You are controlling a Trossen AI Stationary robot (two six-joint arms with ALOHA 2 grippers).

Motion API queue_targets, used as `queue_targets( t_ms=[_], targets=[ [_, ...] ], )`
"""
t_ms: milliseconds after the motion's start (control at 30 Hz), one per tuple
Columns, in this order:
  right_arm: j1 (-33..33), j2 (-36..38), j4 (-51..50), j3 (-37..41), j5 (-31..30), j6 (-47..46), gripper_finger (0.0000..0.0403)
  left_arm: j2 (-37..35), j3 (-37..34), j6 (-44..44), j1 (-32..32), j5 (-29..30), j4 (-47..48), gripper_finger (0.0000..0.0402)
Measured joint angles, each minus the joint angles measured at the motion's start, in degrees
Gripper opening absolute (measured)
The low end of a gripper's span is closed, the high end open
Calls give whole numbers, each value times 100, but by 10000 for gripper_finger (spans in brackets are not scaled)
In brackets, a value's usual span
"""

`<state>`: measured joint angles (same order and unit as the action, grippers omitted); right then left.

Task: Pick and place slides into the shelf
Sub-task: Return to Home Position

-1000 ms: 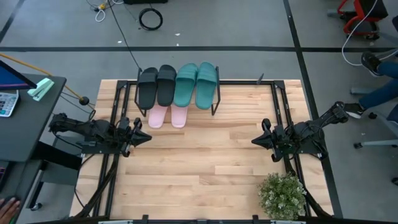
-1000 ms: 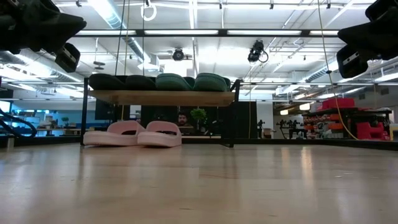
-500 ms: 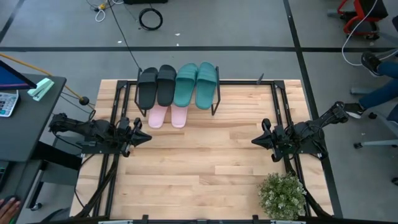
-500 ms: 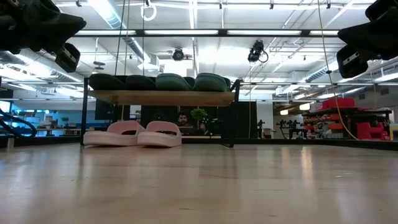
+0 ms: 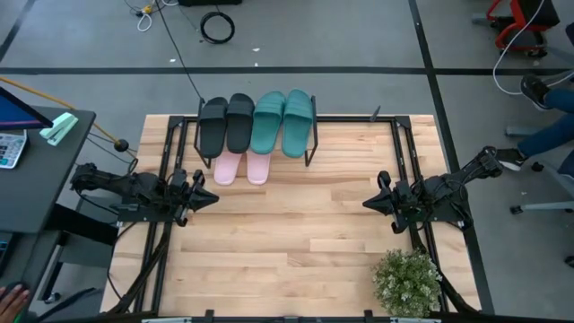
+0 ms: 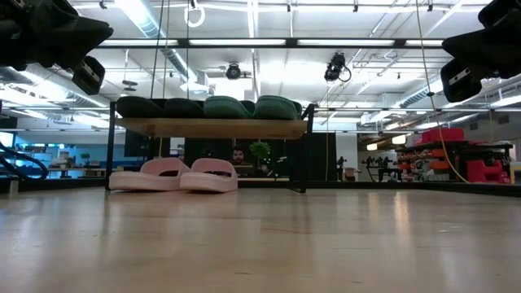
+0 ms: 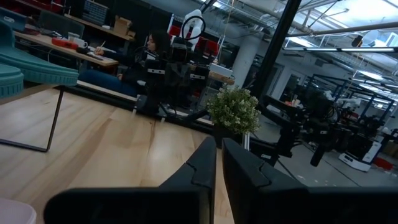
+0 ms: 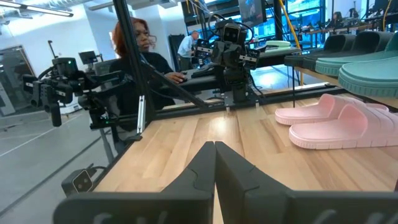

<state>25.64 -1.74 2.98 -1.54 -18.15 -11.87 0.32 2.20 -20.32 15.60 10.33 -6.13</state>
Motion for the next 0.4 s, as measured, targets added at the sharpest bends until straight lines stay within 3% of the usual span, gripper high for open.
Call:
queue_targets(
  t_ms=[400],
  targets=[
    [1, 0, 0, -1, 0, 0, 14, 0, 0, 0, 1, 0, -1, 29]
  ],
)
